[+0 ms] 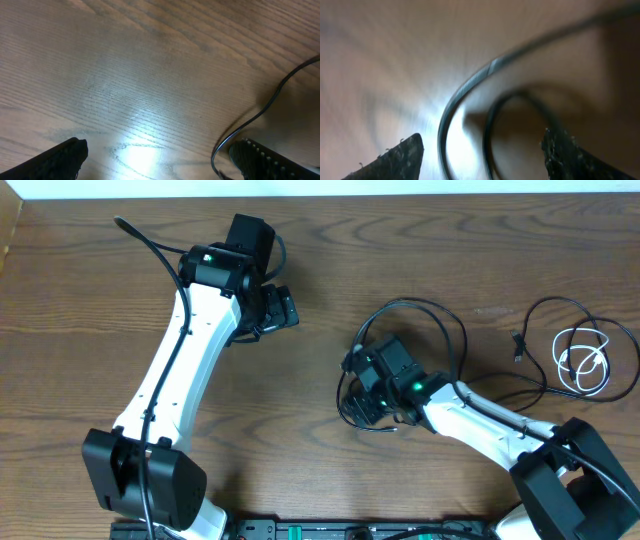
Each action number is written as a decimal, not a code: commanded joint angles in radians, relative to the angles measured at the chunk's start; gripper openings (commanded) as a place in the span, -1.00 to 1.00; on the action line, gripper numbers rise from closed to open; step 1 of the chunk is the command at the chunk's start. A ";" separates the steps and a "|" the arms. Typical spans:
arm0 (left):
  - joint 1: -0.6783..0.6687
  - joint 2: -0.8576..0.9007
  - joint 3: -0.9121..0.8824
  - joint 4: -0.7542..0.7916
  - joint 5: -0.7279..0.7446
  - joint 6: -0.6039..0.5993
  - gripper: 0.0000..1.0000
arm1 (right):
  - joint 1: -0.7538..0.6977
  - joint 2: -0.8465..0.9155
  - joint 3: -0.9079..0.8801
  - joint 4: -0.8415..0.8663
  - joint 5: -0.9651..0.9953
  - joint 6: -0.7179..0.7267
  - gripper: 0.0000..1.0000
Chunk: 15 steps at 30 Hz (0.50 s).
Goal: Untangle cables
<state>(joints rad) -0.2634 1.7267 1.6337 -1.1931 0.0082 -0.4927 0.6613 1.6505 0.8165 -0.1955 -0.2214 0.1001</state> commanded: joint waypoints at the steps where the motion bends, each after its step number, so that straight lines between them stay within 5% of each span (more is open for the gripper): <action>1: 0.005 -0.008 0.006 -0.003 -0.017 0.010 0.96 | 0.017 0.005 0.021 0.068 0.180 0.246 0.46; 10: 0.005 -0.008 0.006 -0.003 -0.017 0.010 0.96 | 0.089 0.146 0.021 0.193 0.362 0.507 0.43; 15: 0.005 -0.008 0.006 -0.003 -0.017 0.010 0.95 | 0.135 0.245 0.021 0.250 0.462 0.517 0.01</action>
<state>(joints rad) -0.2634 1.7267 1.6337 -1.1927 0.0078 -0.4927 0.7727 1.8271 0.8463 0.0628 0.1459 0.5480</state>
